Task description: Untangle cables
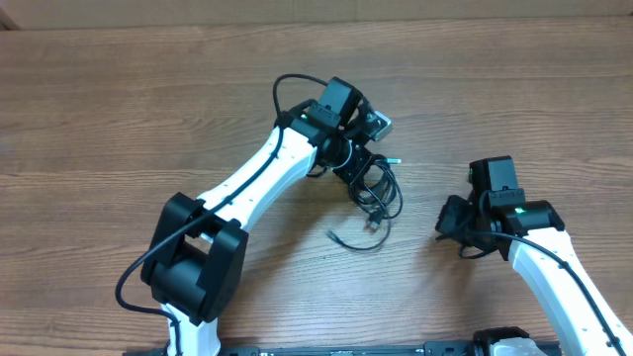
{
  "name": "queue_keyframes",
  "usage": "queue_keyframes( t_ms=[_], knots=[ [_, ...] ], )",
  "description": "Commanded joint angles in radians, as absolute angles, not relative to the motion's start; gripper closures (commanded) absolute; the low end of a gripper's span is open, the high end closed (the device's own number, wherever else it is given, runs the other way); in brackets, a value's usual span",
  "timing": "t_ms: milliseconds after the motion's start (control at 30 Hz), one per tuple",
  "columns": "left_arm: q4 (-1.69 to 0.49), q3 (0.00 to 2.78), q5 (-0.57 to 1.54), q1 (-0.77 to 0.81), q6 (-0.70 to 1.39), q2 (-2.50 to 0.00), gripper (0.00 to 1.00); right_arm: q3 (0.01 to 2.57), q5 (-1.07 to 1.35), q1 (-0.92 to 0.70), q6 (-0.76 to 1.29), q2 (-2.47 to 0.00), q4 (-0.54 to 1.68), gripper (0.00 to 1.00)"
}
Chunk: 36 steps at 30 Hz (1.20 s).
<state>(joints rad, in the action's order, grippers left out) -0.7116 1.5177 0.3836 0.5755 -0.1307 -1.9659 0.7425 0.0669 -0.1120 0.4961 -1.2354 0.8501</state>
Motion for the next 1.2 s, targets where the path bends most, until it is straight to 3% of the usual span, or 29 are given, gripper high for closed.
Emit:
queue_keyframes(
  t_ms=[0,167,300,900,1167],
  knots=[
    [-0.71,1.513,0.403,0.577,-0.126,-1.975,0.96,0.752,0.027,-0.112,0.52,-1.237,0.815,0.88],
    [-0.71,1.513,0.464,0.583,-0.126,-1.975,0.96,0.752,0.444,-0.112,0.271,-1.237,0.65,0.66],
    [-0.711,1.513,0.477,0.597,-0.127,-1.975,0.96,0.752,0.545,-0.112,0.247,-1.237,0.561,0.64],
    [-0.709,1.513,0.586,0.622,-0.127,-1.975,0.96,0.746,0.423,-0.112,0.174,-1.287,0.584,0.71],
    [-0.707,1.513,0.602,0.622,-0.127,-1.975,0.96,0.746,0.422,-0.112,0.174,-1.289,0.59,0.96]
  ],
)
